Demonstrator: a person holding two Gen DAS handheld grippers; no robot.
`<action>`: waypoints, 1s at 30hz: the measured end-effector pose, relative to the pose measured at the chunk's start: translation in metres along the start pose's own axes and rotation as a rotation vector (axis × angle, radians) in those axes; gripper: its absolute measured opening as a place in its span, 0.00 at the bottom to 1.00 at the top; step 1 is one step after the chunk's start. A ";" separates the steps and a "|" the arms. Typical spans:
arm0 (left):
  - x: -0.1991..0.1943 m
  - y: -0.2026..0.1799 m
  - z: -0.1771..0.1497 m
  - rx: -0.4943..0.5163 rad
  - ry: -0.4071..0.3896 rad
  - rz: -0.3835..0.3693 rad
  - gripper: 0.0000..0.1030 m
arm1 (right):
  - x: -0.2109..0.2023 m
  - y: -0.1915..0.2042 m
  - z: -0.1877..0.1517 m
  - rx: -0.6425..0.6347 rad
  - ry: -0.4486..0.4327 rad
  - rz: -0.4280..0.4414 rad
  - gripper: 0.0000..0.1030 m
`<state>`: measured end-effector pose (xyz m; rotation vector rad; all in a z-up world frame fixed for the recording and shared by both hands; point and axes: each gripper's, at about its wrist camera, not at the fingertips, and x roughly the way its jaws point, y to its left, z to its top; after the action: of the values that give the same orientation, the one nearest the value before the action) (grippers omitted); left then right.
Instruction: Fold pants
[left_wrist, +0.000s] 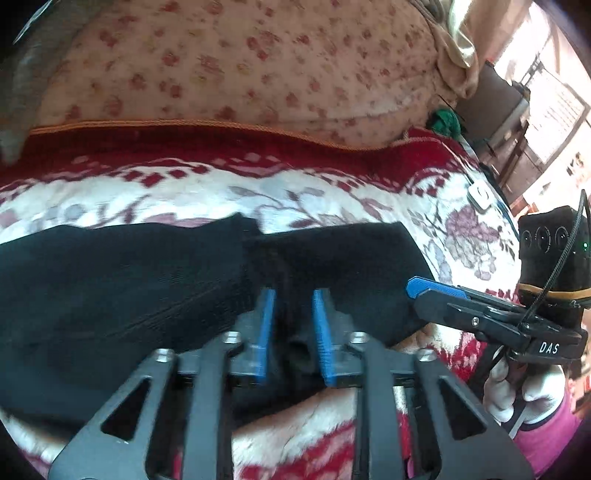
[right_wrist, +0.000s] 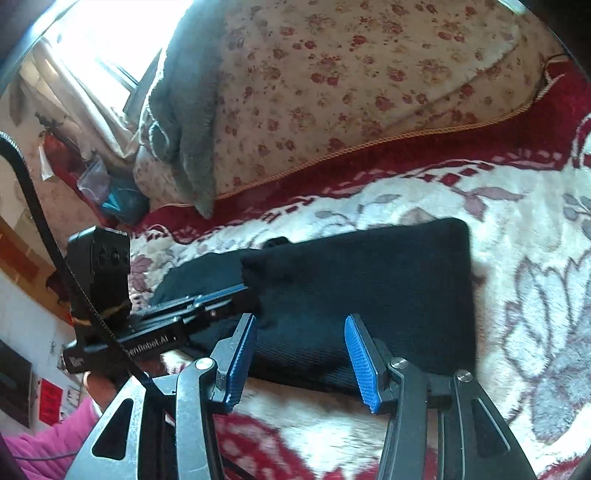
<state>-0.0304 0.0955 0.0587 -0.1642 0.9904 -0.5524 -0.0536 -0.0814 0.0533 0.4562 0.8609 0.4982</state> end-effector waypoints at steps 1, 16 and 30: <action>-0.010 0.004 -0.002 -0.014 -0.021 0.012 0.41 | 0.003 0.007 0.002 -0.004 0.005 0.019 0.46; -0.116 0.107 -0.075 -0.370 -0.178 0.222 0.44 | 0.103 0.117 0.030 -0.189 0.173 0.184 0.50; -0.114 0.161 -0.090 -0.615 -0.254 0.218 0.63 | 0.235 0.206 0.060 -0.505 0.368 0.148 0.52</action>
<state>-0.0948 0.3015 0.0342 -0.6494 0.8894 -0.0104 0.0775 0.2085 0.0631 -0.0417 1.0150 0.9262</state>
